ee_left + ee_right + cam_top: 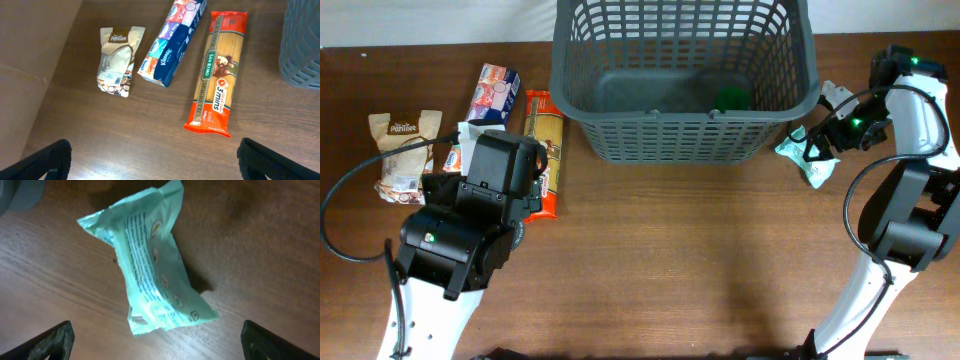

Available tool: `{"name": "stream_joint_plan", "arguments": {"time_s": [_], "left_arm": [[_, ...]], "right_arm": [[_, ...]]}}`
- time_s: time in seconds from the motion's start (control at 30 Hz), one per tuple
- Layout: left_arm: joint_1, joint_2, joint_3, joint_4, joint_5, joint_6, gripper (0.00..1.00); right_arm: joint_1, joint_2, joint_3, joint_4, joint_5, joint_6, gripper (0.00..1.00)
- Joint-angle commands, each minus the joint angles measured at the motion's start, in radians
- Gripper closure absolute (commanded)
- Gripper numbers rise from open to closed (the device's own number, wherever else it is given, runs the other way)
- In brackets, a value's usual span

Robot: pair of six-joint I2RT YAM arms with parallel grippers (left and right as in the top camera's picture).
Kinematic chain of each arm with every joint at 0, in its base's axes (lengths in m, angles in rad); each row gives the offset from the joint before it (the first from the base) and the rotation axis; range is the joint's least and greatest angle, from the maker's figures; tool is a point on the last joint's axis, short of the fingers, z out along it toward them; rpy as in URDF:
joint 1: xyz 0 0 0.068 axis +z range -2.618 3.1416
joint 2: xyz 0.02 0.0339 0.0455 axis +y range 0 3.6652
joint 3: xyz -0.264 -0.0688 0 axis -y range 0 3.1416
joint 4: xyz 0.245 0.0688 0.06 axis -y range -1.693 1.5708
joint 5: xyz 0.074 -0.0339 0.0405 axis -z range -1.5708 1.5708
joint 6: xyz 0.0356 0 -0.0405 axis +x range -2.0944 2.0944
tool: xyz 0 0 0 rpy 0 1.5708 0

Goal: Pack container
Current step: 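Close the right gripper on the mint-green wipes pack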

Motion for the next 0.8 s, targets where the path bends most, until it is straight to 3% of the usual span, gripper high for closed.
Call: {"name": "stream_joint_plan", "arguments": {"time_s": [0.0, 0.77], "left_arm": [[0.005, -0.005, 0.017, -0.001, -0.02, -0.017, 0.01], [0.005, -0.005, 0.017, -0.001, -0.021, -0.017, 0.01]], "right_arm": [[0.0, -0.011, -0.04, 0.024, 0.002, -0.029, 0.01], [0.019, 0.056, -0.196, 0.185, -0.048, 0.002, 0.01]]}}
